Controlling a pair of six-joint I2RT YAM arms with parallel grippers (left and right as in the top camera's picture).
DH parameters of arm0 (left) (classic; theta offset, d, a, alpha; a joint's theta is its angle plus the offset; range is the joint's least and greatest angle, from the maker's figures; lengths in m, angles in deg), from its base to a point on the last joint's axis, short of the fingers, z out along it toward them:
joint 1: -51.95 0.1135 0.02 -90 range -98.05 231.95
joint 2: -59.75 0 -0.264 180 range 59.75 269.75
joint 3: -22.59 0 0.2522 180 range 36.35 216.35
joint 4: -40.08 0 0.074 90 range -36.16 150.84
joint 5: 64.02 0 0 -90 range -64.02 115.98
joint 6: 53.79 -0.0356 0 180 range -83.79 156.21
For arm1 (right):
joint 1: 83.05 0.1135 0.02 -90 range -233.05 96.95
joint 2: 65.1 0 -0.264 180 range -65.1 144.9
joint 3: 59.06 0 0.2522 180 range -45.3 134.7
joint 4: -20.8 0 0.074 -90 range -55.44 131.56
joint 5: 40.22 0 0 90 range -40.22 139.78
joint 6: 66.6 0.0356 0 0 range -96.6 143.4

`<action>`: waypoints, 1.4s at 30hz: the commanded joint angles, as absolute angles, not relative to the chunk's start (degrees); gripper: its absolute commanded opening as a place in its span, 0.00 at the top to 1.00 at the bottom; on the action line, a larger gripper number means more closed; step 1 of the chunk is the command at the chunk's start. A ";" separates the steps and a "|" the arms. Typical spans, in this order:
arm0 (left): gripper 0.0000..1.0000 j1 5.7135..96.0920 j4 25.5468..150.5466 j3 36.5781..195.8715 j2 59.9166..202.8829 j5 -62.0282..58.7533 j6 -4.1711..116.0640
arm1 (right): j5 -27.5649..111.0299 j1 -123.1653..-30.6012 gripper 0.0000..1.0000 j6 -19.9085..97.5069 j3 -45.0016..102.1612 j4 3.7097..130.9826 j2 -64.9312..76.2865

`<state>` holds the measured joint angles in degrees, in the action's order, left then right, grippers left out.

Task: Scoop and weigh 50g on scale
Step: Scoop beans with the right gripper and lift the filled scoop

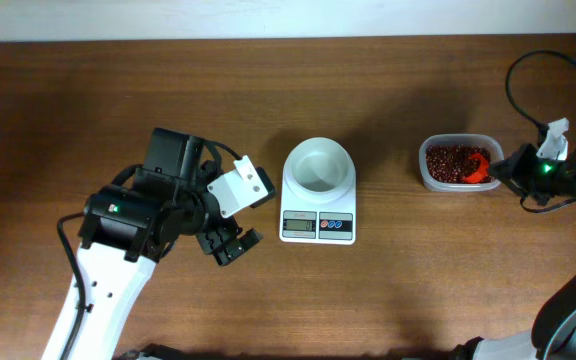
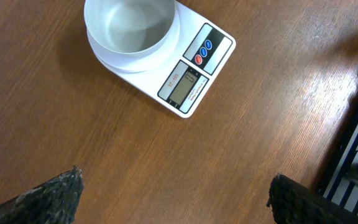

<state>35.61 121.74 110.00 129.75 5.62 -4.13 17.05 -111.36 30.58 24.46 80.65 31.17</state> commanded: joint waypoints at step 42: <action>0.01 35.44 121.63 110.32 129.92 4.61 -5.07 | -16.68 -121.68 0.96 35.61 24.46 83.27 31.06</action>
<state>35.61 121.74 110.00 129.75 5.62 -4.13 -12.79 -121.85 36.68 24.46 83.01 31.17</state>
